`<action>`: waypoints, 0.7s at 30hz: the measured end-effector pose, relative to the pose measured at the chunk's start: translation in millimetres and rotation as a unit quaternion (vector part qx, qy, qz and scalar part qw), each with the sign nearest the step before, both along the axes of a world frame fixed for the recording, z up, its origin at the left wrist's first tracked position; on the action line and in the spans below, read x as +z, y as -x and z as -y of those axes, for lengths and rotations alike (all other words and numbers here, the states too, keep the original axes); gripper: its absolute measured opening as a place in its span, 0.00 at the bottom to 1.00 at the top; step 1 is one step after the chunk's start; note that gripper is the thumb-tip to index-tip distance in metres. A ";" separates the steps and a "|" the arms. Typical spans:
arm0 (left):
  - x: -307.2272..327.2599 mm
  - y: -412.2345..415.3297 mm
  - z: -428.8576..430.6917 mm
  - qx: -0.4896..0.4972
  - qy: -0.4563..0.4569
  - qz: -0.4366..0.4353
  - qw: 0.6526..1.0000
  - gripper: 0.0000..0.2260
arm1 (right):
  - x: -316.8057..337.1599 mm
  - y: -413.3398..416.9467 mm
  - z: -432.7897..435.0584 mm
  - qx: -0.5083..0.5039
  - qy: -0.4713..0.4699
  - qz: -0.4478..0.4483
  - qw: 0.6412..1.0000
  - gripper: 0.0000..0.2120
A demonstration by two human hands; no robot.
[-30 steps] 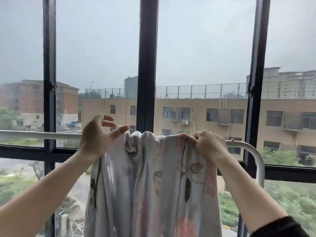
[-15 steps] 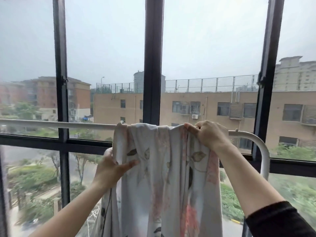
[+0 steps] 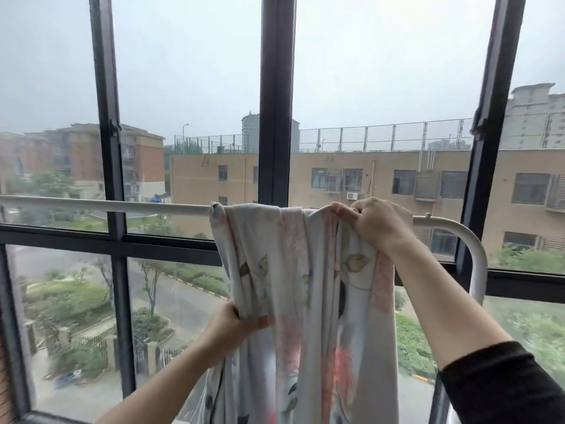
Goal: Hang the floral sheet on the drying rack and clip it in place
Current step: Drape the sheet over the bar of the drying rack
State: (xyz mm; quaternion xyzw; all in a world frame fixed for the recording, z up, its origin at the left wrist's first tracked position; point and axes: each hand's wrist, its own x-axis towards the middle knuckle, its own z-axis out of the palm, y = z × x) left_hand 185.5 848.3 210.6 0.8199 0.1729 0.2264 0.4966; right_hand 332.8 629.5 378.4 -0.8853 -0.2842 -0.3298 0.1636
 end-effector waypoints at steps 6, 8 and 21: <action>-6.6 -7.5 6.9 -0.023 0.027 0.000 0.999 0.13 | 0.5 0.7 3.3 0.009 -0.010 -0.010 1.000 0.27; -12.4 -8.8 8.3 -0.029 0.054 0.015 0.998 0.21 | 0.4 0.5 3.0 0.006 -0.011 -0.008 1.000 0.29; -9.1 -7.0 39.1 -0.078 0.028 0.027 0.996 0.07 | 0.4 -0.3 3.6 0.013 0.001 -0.003 1.000 0.32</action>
